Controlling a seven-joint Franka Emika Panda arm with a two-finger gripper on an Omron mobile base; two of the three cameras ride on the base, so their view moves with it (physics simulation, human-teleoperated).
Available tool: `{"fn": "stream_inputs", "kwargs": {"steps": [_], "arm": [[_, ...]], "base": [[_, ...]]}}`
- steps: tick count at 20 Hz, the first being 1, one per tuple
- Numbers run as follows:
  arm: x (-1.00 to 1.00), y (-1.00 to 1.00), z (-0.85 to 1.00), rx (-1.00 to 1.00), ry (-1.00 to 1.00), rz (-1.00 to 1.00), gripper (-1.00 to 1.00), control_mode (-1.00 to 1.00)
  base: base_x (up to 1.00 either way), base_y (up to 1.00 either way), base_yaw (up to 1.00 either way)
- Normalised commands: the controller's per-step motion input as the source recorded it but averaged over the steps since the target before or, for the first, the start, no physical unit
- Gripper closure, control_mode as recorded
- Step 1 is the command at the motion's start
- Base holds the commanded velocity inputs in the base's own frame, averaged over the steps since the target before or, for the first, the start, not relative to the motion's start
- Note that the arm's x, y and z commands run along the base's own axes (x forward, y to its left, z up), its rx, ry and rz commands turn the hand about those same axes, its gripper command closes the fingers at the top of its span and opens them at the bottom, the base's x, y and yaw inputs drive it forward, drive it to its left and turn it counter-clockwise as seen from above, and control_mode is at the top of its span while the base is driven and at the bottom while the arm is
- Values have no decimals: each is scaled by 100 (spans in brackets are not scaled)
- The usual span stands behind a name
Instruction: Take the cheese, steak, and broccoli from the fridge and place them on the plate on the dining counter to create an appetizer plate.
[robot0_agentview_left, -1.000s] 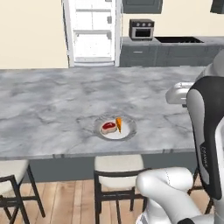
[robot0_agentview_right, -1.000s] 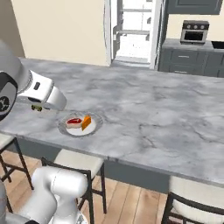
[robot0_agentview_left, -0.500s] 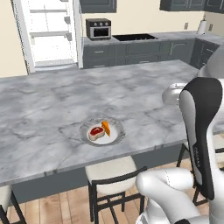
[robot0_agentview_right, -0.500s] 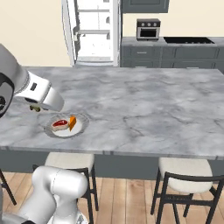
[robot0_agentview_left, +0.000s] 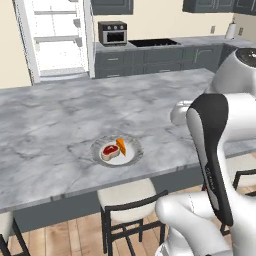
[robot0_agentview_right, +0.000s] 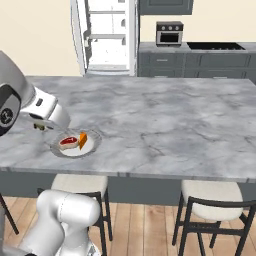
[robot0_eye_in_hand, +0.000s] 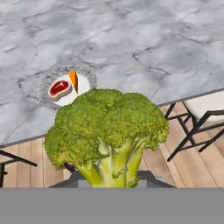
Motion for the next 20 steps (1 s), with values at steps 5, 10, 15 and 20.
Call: {"fn": "stream_inputs", "kwargs": {"steps": [5, 10, 15, 20], "arm": [[22, 0, -68, 17, 0, 15, 100, -100], [55, 22, -54, 5, 6, 6, 100, -100], [76, 31, -27, 0, 26, 0, 100, -100], [82, 9, -52, 0, 15, 0, 100, -100]], "base": [[0, 0, 0], [0, 0, 0], [0, 0, 0], [0, 0, 0]]}}
